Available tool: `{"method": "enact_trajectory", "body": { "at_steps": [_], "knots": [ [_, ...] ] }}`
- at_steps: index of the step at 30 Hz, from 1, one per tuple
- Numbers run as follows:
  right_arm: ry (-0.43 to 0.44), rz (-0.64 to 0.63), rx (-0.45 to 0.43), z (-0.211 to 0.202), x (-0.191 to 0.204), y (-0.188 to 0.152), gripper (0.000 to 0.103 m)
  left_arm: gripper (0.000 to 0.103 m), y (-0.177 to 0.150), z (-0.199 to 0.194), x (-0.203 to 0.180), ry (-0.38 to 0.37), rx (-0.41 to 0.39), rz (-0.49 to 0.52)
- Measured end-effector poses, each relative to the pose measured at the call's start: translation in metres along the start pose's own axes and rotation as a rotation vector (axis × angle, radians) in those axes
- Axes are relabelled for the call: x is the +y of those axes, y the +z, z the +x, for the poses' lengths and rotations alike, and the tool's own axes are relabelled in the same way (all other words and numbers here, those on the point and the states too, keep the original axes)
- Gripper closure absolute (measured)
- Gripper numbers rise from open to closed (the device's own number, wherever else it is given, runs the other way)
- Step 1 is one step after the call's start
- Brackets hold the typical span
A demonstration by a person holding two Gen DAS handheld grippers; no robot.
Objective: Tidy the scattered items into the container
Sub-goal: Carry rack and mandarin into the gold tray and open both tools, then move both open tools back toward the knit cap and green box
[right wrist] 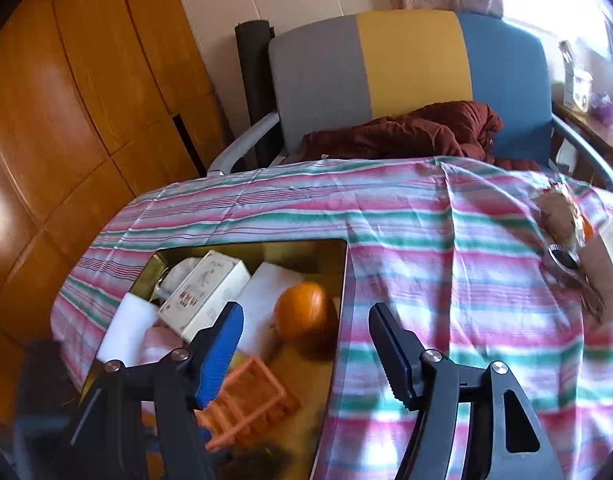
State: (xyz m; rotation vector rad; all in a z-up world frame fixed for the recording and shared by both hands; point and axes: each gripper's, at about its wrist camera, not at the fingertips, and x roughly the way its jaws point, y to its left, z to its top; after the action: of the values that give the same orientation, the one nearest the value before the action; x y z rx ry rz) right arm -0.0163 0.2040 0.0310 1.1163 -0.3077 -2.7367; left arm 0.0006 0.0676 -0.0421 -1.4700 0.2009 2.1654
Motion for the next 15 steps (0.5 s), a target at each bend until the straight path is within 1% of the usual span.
{"method": "enact_trajectory", "body": {
  "at_steps": [3,5,8,13,14,15],
  "knots": [
    [0.02,0.039,0.007,-0.01,-0.008,-0.012,0.037,0.084,0.009,0.004,0.003,0.011,-0.004,-0.055],
    [0.017,0.063,0.017,-0.011,-0.013,-0.02,0.037,0.084,0.016,0.008,0.007,-0.004,0.001,-0.107],
    [0.016,0.085,0.027,-0.012,-0.021,-0.028,0.037,0.083,0.022,0.011,0.003,-0.007,-0.002,-0.15],
    [0.01,0.125,-0.007,-0.021,-0.038,-0.033,0.038,0.083,0.033,0.017,-0.008,-0.007,-0.047,-0.195],
    [0.014,0.134,-0.011,-0.023,-0.042,-0.033,0.038,0.083,0.035,0.018,-0.009,-0.024,-0.05,-0.211],
    [0.017,0.146,-0.014,-0.024,-0.045,-0.032,0.037,0.08,0.038,0.019,-0.009,-0.045,-0.046,-0.22]
  ]
}}
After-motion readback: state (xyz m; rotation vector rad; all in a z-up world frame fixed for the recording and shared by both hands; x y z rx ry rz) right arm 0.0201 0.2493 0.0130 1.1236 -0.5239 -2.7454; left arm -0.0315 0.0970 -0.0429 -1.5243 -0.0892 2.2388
